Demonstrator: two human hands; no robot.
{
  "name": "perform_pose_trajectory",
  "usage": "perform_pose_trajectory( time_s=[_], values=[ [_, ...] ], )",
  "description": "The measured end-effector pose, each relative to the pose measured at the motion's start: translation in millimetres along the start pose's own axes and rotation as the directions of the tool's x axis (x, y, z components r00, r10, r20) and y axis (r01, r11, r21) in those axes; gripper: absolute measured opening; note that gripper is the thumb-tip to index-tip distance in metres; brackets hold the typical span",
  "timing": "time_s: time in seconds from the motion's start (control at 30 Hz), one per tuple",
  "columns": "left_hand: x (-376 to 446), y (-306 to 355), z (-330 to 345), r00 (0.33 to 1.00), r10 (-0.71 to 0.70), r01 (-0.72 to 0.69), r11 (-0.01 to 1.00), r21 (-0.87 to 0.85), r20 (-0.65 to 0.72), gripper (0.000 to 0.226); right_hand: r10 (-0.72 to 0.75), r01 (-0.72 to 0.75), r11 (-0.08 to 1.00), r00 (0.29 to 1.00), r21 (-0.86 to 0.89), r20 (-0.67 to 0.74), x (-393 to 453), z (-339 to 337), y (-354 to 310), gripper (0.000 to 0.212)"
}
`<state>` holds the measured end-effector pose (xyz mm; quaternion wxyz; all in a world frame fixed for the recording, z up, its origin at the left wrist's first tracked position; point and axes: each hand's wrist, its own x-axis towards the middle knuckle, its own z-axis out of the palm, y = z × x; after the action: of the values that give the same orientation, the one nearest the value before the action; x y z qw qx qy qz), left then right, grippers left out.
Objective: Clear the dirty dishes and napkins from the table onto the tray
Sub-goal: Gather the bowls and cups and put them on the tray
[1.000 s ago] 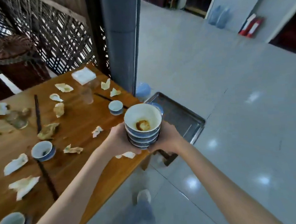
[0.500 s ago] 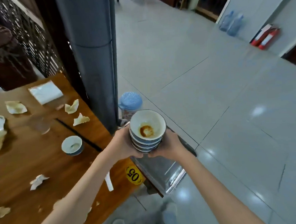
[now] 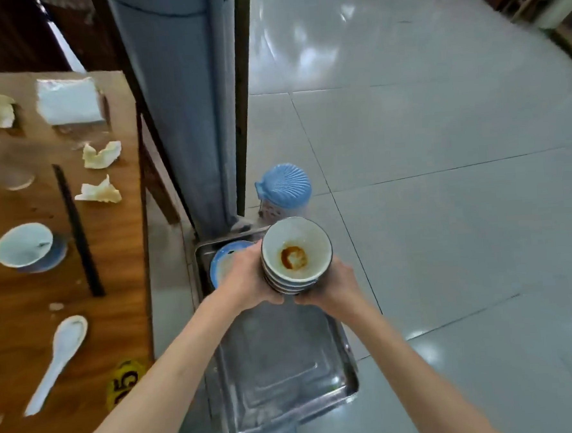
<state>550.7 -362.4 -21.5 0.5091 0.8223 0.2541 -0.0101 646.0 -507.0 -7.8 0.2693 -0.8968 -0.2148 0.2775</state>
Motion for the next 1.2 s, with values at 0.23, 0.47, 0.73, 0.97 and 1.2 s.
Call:
perform_pose_trajectory(
  time_s=[0.23,0.47,0.73,0.97,1.2],
  values=[
    [62.2,-52.0,57.9,0.992,-0.068,0.084,0.984,0.156,-0.107,0.073,-0.061,0.060,0.998,0.996,0.029,0.061,79.6,23.1,62.0,0.076],
    [112.7,-106.8,93.2,0.983,-0.068,0.102,0.974,0.200,-0.172,0.064,-0.102,0.100,0.994,0.993,0.047,0.051,143.7,61.9,108.9,0.076],
    [158.8,-153.8,120.6,0.987,-0.056,0.108,0.929,0.355,-0.152,0.088,-0.146,0.145,0.987,0.989,0.074,0.016,199.9,105.6,147.6,0.083],
    [187.0,-186.2,135.4,0.991,-0.045,0.098,0.880,0.466,-0.124,0.107,-0.151,0.150,0.984,0.989,0.095,0.002,228.6,127.7,170.2,0.088],
    [195.1,-200.1,145.1,0.992,-0.042,0.096,0.869,0.485,-0.121,0.105,-0.143,0.143,0.985,0.990,0.093,-0.005,237.2,139.1,180.6,0.086]
  ],
)
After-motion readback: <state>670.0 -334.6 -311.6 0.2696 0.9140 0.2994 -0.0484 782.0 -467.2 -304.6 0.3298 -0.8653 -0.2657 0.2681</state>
